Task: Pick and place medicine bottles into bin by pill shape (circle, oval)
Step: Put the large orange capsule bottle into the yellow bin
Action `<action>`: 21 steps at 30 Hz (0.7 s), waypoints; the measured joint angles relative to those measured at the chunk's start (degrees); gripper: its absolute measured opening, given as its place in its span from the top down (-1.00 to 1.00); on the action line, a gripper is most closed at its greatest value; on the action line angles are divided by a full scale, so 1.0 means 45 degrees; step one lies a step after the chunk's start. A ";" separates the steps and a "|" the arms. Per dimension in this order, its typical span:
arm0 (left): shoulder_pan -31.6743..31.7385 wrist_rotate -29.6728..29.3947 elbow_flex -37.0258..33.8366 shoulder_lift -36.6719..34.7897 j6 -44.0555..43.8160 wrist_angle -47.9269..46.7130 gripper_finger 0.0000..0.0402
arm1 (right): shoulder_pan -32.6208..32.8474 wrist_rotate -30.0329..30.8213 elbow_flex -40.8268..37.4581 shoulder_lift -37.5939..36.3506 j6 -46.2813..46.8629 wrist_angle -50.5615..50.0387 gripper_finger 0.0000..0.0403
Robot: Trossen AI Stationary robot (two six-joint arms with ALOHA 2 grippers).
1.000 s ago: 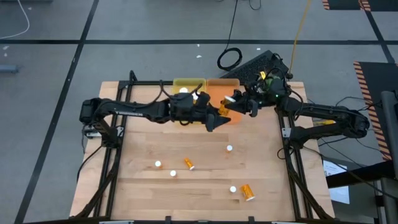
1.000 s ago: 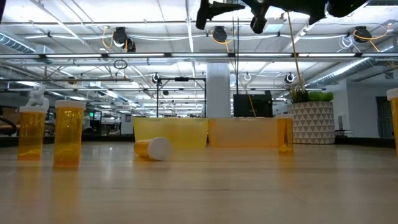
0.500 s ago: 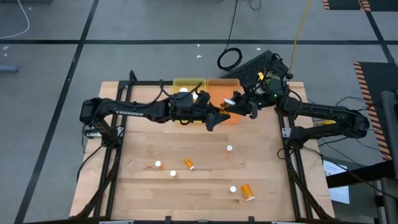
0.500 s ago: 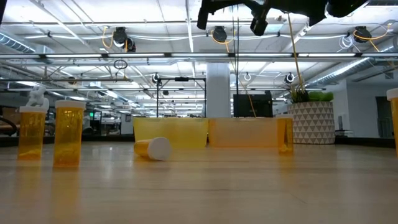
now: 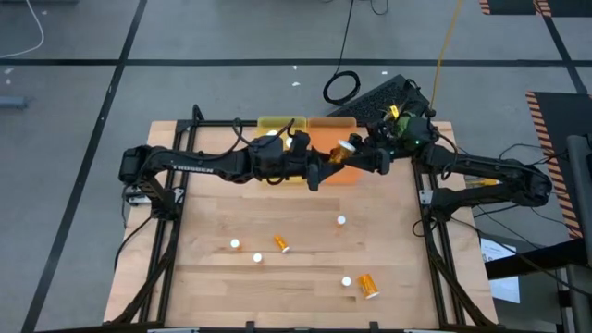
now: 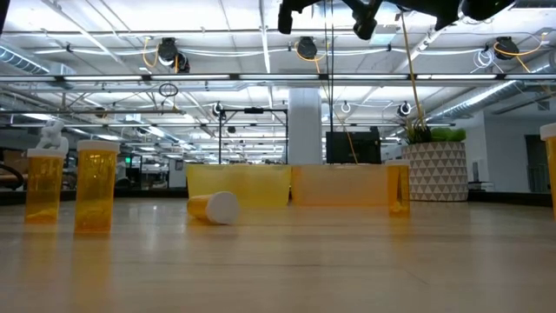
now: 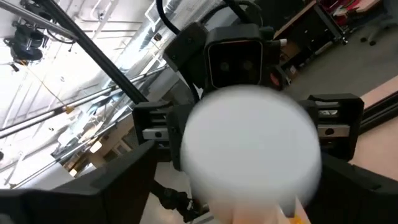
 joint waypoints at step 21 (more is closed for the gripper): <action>0.0014 -0.0891 -0.0005 0.0000 0.0535 0.2089 0.09 | 0.0314 0.1718 0.0000 0.0018 -0.0140 0.1417 -0.52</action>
